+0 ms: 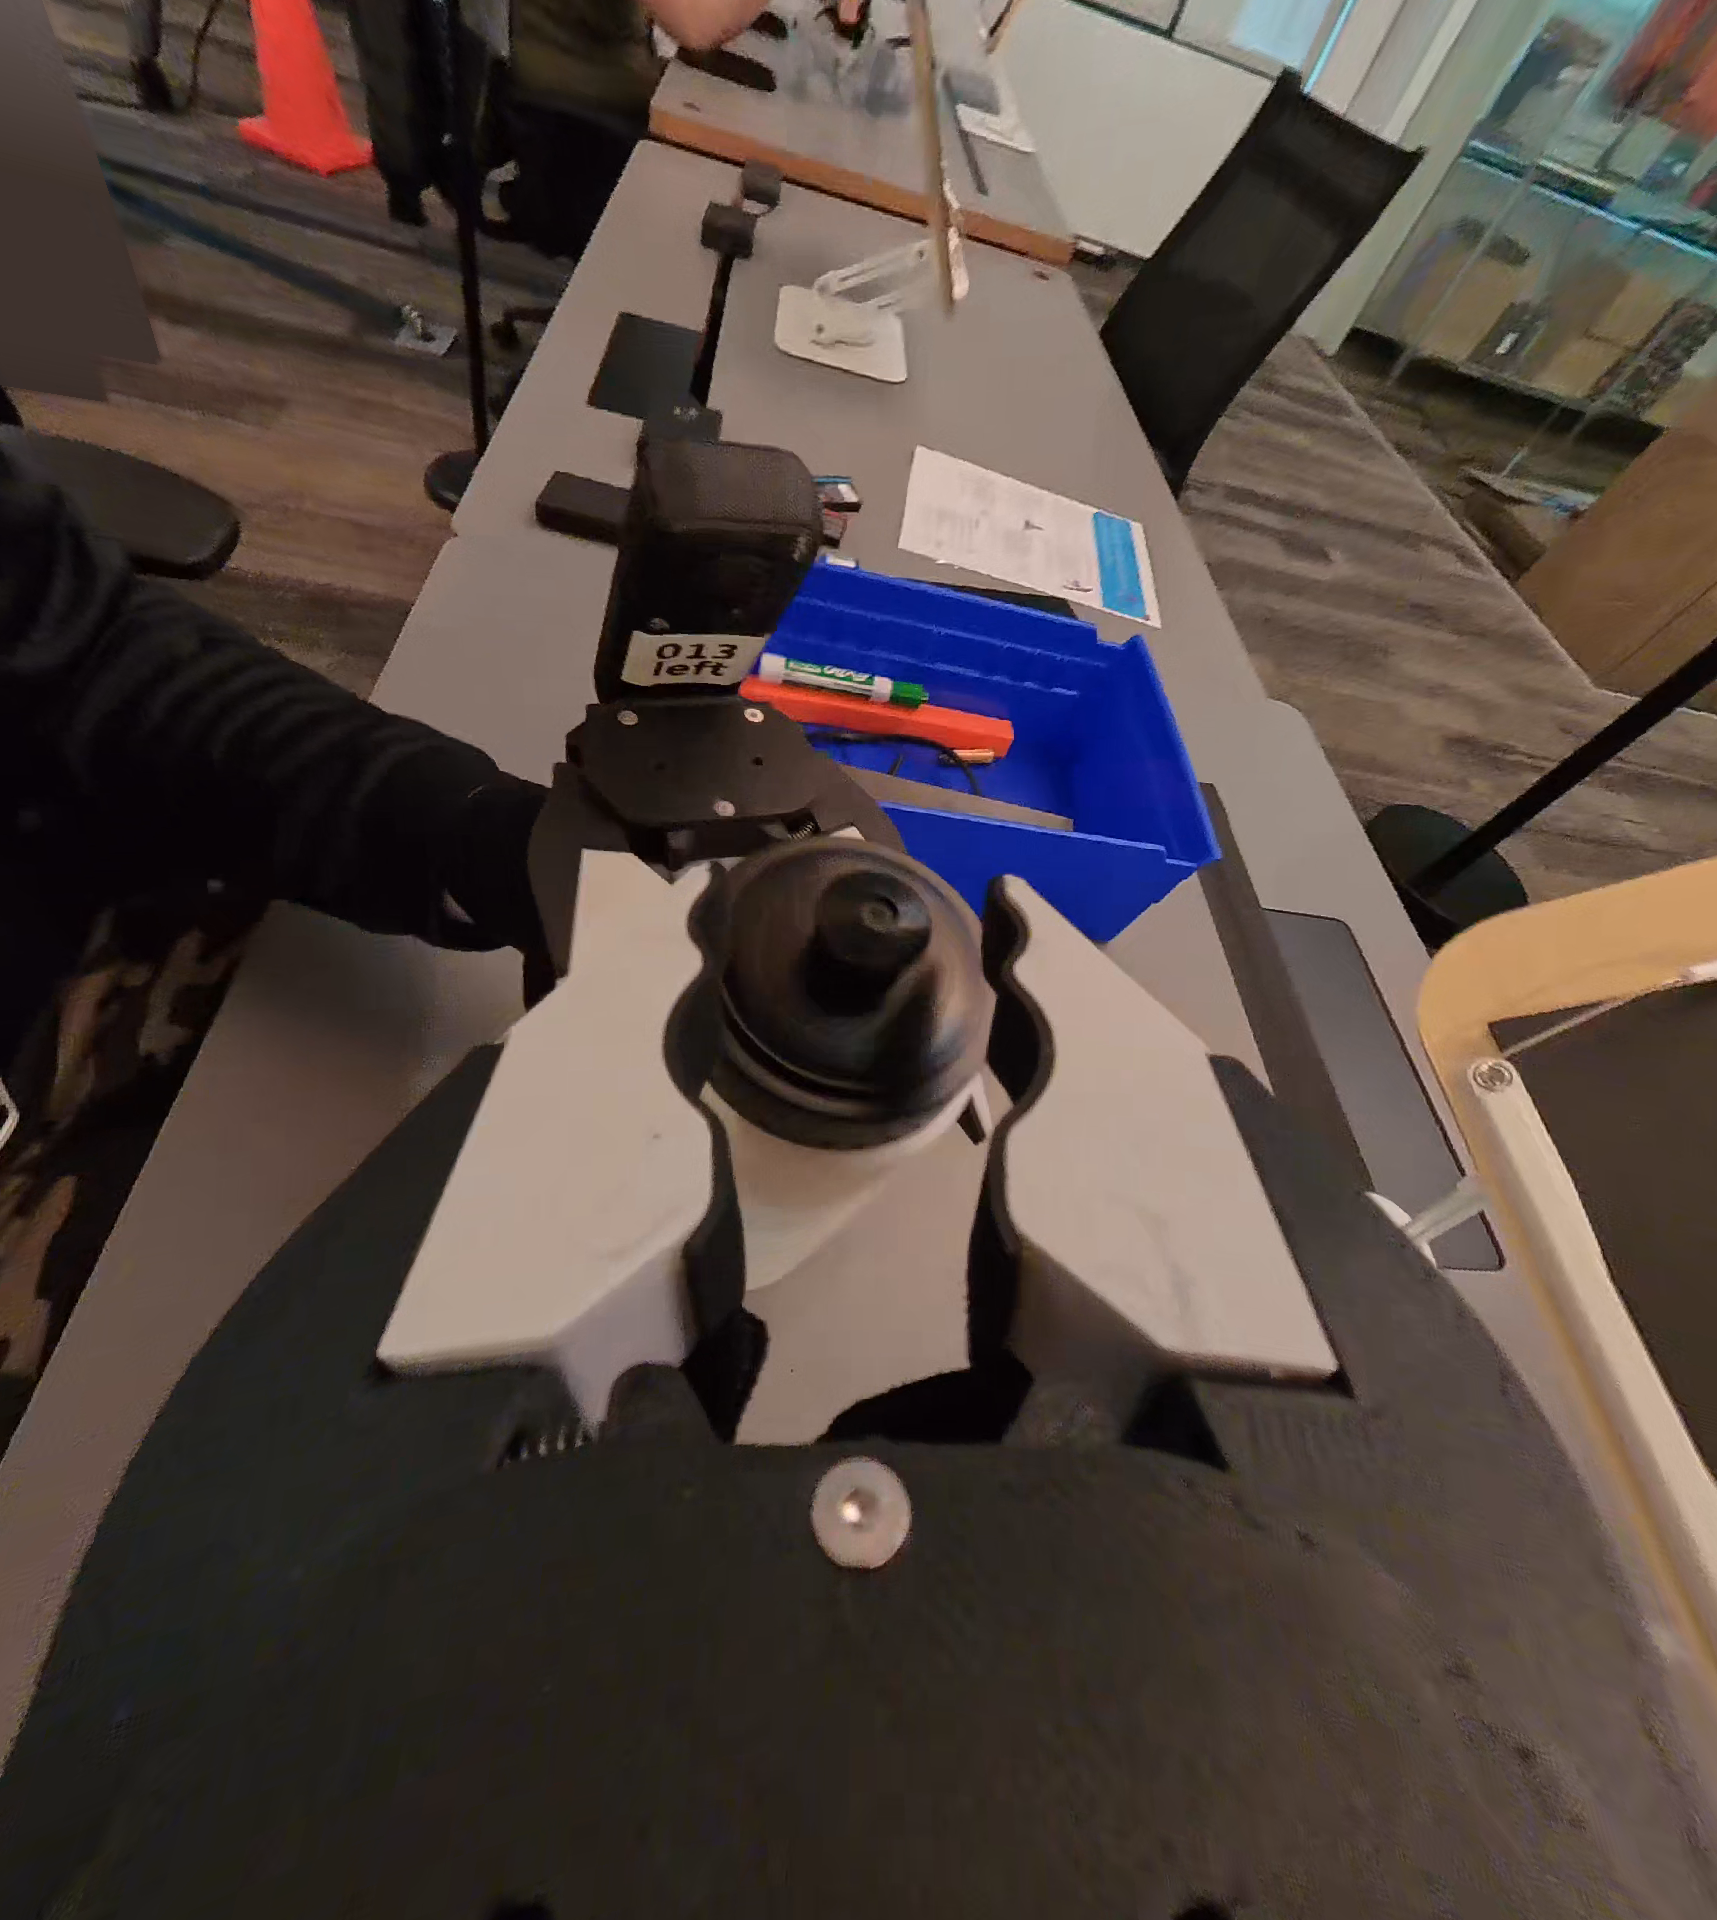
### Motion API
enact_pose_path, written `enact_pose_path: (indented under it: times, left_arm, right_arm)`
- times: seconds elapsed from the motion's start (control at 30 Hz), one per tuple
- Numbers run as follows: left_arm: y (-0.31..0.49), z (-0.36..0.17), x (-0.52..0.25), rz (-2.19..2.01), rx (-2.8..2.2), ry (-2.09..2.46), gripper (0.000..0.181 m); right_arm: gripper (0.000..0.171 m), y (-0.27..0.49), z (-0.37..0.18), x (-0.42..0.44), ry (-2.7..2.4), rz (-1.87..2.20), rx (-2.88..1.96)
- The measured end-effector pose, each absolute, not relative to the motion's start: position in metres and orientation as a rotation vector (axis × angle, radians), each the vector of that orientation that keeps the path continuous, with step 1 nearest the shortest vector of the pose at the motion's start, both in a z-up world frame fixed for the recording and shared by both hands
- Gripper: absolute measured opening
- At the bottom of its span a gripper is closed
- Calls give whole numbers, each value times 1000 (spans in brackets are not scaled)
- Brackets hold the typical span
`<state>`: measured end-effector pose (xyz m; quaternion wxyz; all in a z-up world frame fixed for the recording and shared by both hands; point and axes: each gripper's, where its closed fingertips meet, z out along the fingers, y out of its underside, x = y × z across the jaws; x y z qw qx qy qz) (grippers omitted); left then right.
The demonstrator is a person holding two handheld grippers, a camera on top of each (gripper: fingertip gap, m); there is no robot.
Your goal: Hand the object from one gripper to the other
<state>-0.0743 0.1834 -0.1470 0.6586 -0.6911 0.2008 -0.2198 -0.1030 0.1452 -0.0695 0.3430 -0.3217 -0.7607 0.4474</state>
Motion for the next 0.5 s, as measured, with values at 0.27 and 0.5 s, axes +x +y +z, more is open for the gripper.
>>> enact_pose_path:
  times: [0.27, 0.5]
  left_arm:
    - [174, -138, -64, -526, -1518, 478, 88]
    - [177, -133, -63, -528, -1509, 457, 88]
  right_arm:
    - [21, 138, -68, -98, -1880, 1372, -918]
    - [20, 146, -63, -96, -1822, 1345, -931]
